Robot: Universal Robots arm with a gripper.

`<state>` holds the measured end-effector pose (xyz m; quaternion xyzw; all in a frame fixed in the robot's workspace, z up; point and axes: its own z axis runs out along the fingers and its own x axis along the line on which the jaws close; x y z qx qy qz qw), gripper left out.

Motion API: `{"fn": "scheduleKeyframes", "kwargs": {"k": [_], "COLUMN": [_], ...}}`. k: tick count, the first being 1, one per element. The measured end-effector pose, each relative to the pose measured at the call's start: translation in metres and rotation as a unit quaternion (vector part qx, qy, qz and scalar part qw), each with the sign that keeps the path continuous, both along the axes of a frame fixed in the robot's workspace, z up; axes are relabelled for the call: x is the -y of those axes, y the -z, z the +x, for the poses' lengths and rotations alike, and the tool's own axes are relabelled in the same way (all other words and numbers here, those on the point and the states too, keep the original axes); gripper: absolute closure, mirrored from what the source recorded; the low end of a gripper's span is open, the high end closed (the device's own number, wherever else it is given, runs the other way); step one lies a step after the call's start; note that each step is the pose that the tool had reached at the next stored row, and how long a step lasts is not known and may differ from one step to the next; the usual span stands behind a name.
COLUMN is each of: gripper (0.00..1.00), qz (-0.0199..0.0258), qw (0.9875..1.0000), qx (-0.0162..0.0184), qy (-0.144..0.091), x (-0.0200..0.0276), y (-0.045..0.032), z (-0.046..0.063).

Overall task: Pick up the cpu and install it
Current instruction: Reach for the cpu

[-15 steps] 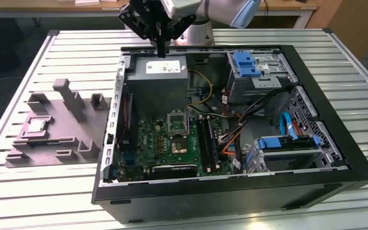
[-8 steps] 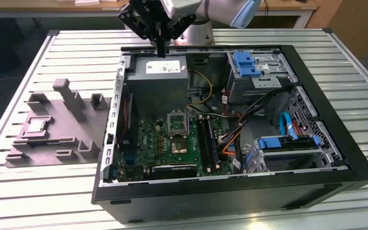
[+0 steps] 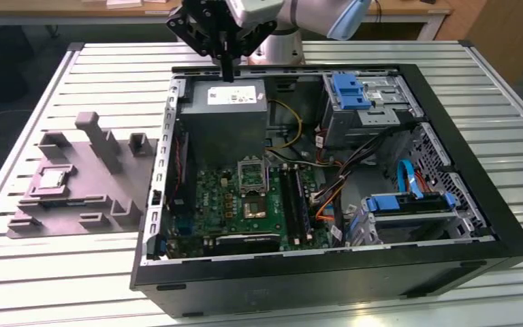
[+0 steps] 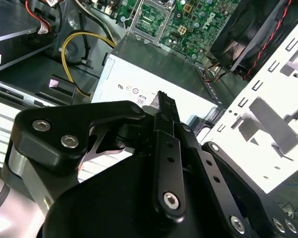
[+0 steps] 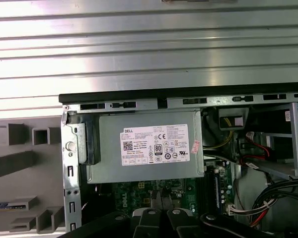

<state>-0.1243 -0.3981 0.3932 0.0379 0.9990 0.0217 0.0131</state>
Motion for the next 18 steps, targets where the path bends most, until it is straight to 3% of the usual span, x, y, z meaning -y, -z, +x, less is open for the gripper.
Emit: {"fn": "scheduleKeyframes", "kwargs": {"k": [18], "gripper": [0.89], "qz": [0.0], "qw": [1.0], "qx": [0.0], "qy": [0.0], "x": [0.0], "y": [0.0004], "z": [-0.005]}}
